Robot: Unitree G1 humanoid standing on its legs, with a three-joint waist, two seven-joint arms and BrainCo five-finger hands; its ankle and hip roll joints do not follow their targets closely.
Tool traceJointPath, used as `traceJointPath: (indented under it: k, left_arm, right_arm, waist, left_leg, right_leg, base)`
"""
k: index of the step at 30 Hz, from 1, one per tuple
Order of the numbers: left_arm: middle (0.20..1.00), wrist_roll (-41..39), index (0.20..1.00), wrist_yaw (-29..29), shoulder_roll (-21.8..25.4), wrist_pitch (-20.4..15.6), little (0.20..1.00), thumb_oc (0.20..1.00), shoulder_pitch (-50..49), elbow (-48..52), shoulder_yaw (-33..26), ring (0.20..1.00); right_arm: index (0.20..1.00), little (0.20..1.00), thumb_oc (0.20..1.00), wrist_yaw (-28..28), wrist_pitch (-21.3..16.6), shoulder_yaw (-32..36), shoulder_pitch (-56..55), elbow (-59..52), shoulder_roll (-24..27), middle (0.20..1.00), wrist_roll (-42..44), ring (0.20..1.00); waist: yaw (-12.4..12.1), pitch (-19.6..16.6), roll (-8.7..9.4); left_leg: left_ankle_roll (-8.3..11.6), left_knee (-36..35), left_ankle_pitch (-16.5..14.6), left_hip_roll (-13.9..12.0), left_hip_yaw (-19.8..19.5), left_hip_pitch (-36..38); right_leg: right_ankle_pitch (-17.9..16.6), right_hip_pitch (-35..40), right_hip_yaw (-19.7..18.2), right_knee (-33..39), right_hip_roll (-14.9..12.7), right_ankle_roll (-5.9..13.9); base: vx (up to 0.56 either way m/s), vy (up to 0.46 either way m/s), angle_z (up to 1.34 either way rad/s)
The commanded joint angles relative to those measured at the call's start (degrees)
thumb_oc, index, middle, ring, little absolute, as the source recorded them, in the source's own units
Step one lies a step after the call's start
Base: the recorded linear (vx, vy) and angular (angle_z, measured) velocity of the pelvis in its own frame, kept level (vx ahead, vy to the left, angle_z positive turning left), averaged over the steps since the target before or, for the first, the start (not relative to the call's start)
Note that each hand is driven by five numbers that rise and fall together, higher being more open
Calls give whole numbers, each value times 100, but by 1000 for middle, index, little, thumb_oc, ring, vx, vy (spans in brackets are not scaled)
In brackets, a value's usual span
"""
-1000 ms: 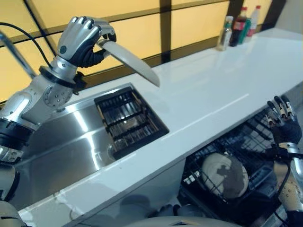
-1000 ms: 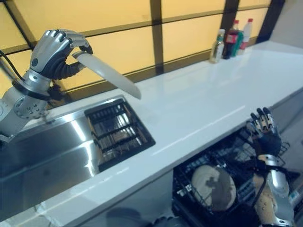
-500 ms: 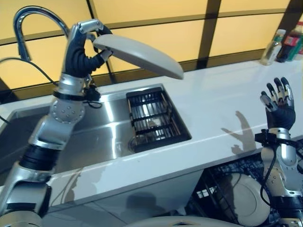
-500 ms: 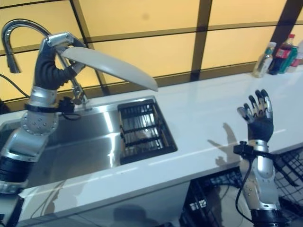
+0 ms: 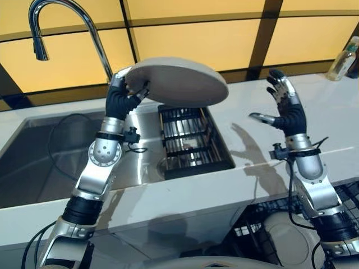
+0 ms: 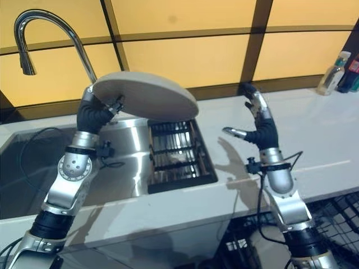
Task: Pick up plates and place into dishwasher.
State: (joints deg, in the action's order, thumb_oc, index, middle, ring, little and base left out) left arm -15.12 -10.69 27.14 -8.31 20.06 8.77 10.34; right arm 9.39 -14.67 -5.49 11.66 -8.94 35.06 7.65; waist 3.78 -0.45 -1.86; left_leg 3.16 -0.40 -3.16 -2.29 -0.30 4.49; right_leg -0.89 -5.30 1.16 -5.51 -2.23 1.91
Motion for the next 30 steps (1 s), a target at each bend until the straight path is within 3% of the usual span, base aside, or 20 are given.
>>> traceJointPath:
  k: [1, 8, 30]
  left_arm:
    - [200, -296, 200, -25, 98, -58, 200, 200, 121, 379, 77, 200]
    - [200, -330, 200, -49, 57, -41, 200, 200, 105, 366, 165, 200]
    - [200, -481, 200, 17, -311, -124, 200, 200, 69, 408, 499, 200]
  right_arm:
    - [1000, 1000, 1000, 144, 30, -226, 678, -434, 225, 1000, -462, 1000]
    - [1000, 1000, 1000, -231, 298, -509, 703, -620, 243, 1000, -112, 1000]
    - [1000, 1000, 1000, -66, 1171, -1024, 1315, -834, -684, 1000, 1126, 1000]
  waist:
    - [48, -58, 154]
    - [49, -28, 146]
    - [-152, 18, 168]
  left_leg:
    - [-349, -46, 257, 294, -81, -405]
    - [-364, -39, 243, 306, -51, -409]
    - [-403, 44, 223, 357, -73, -465]
  right_leg:
    - [243, 331, -158, -126, 22, 333]
    - [218, 314, -210, -134, -20, 384]
    - [197, 335, -162, -60, -96, 396]
  base:
    - [-47, 15, 0]
    - [-1, 7, 0]
    - [-1, 0, 0]
